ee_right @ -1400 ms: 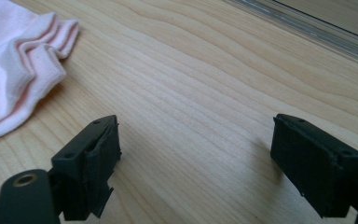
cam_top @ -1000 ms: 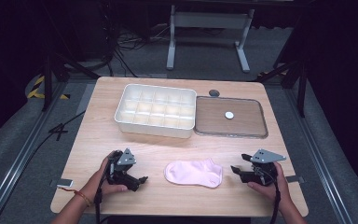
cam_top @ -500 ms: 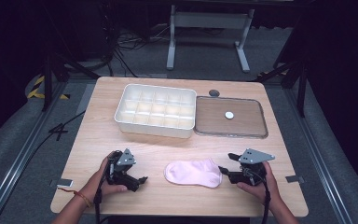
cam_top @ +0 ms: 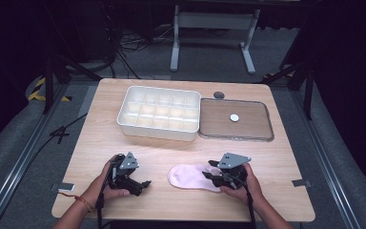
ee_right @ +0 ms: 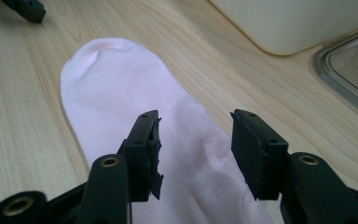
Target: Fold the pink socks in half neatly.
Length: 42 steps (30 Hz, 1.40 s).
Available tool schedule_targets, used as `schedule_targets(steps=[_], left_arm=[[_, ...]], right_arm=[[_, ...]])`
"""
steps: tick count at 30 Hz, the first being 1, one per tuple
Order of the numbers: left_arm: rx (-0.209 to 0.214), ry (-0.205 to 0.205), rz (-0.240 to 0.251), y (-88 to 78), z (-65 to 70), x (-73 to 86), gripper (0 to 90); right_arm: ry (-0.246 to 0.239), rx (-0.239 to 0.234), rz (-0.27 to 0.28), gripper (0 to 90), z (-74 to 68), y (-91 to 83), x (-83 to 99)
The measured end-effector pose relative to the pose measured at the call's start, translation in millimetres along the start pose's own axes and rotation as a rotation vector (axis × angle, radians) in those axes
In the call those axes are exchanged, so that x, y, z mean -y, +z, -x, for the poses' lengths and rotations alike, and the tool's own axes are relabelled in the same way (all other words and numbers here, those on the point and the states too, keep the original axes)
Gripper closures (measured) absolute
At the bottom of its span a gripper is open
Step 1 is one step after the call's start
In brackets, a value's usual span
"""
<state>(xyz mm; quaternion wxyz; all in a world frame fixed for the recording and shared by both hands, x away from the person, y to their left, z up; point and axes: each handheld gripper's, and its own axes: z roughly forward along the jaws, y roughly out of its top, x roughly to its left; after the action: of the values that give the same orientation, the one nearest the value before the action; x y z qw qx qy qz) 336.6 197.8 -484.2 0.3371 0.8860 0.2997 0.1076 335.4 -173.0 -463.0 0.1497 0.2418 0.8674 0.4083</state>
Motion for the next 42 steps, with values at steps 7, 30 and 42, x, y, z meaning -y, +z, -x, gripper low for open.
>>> schedule_targets(steps=[7,30,42], left_arm=[[-0.001,0.005,-0.001,-0.2,0.0,-0.1,0.6],[0.111,0.012,-0.001,19.8,16.9,-37.9,28.2],[0.132,0.007,0.000,49.3,25.8,-69.8,28.2]], right_arm=[[-0.034,-0.023,-0.033,54.2,-9.0,9.0,0.7],[-0.036,-0.092,-0.070,55.6,-6.5,19.8,2.9],[-0.045,-0.096,-0.063,54.8,-7.4,23.2,1.3]])
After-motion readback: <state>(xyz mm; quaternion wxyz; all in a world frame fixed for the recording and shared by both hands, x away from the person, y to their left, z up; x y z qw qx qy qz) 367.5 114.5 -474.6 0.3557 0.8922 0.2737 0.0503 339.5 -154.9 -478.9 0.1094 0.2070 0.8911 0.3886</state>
